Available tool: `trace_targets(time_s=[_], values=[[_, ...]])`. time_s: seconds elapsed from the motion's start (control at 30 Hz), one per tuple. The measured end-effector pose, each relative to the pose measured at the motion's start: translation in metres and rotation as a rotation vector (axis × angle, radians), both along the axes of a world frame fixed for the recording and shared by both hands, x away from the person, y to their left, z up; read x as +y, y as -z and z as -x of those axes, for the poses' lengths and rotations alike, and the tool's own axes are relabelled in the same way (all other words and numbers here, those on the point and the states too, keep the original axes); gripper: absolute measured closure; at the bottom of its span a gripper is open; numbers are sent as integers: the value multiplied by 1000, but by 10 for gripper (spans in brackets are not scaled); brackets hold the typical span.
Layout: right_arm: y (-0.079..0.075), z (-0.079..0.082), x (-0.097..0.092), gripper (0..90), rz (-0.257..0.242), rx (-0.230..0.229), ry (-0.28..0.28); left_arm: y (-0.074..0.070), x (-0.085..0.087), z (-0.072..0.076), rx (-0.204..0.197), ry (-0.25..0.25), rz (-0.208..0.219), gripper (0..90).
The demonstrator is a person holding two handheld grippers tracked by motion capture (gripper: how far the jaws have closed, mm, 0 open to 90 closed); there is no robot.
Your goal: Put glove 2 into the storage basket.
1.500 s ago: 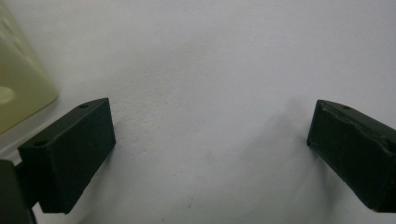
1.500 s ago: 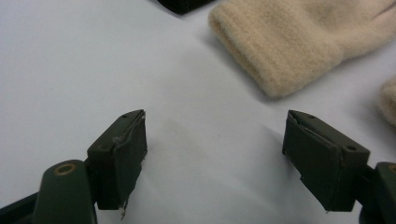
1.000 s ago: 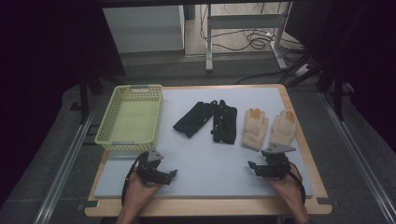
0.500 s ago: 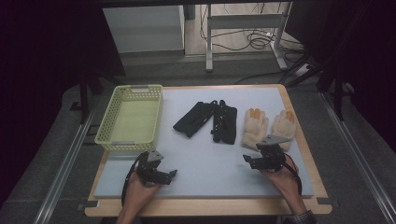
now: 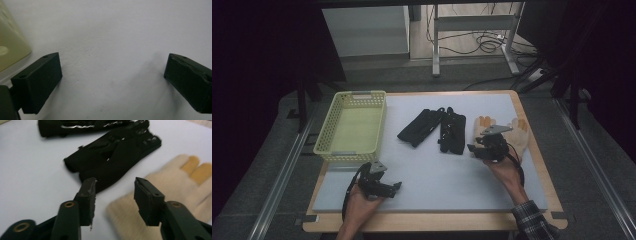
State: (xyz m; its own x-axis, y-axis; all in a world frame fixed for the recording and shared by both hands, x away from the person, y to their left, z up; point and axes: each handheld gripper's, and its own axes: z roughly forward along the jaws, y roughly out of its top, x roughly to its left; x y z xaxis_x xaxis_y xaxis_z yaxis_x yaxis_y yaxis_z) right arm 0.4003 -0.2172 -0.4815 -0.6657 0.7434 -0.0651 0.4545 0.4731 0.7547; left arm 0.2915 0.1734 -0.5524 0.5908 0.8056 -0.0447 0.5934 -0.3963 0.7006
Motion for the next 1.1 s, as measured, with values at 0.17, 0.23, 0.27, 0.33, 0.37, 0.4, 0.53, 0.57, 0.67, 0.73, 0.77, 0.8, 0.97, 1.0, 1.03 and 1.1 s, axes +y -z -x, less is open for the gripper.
trace_targets(time_s=[0.17,0.23,0.27,0.33,0.37,0.4,0.53,0.57,0.67,0.73,0.77,0.8,0.97,1.0,1.03,1.1], values=[[-4,-23,8,619,-12,0,8,0,0,0,0,0,1,19],[-4,-30,12,625,-10,1,5,0,0,0,-1,1,1,19],[-3,-34,15,625,-11,6,1,0,0,0,0,0,0,19],[-1,-44,23,606,-2,12,-7,0,0,0,0,0,1,19],[0,-48,26,568,7,10,-7,0,0,0,0,0,1,19],[1,-53,29,539,15,9,-4,0,0,0,-1,0,1,19],[6,-71,41,416,20,22,6,0,0,0,0,0,1,19],[8,-74,43,386,20,32,11,0,0,0,-1,0,2,19],[15,-87,51,310,14,61,7,0,0,0,-1,1,3,19],[20,-95,55,270,21,69,23,0,0,0,0,2,1,19],[23,-98,57,256,36,69,31,0,0,0,-1,1,2,19],[26,-101,59,245,44,73,36,0,0,0,0,0,1,19],[40,-111,68,263,94,92,53,0,0,0,-1,1,1,19],[40,-111,69,332,95,93,49,0,0,0,-1,0,1,19],[39,-110,70,413,81,114,44,0,0,0,-1,0,1,19],[38,-109,70,536,69,125,69,0,0,0,-1,0,1,19]])
